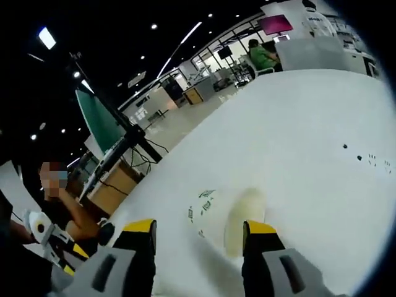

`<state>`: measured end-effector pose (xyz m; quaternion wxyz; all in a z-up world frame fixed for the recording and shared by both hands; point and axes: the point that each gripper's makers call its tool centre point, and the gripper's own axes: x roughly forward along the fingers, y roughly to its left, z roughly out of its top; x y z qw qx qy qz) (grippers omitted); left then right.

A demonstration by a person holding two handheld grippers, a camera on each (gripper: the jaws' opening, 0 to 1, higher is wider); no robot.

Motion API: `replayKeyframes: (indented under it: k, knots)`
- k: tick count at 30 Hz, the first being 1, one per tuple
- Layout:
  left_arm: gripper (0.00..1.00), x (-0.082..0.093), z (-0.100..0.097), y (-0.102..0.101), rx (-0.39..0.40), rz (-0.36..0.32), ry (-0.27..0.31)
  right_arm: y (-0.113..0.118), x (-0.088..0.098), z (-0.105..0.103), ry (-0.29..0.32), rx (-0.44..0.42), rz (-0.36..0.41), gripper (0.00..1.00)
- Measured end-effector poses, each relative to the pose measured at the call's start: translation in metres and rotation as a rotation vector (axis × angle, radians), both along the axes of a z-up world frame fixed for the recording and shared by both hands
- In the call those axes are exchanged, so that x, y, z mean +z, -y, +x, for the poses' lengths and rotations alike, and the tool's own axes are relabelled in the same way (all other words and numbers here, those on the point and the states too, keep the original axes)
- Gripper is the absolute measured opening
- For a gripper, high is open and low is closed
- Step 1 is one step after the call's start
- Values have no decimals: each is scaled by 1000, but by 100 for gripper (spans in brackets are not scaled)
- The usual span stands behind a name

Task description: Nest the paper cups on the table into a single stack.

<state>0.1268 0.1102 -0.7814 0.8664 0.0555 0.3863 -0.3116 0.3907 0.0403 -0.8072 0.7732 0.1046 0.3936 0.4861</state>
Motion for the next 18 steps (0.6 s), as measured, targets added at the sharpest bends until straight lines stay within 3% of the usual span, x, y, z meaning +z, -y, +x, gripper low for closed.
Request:
replayKeyframes:
  k: [8,18]
  knots:
    - [30,-2,1,1,-1,-6,-10,-21,-13,-2,-11,45,-11,48]
    - [29,-3,3,-4,16,-27,-9,-36,-20,-8,-5,58,-4,15]
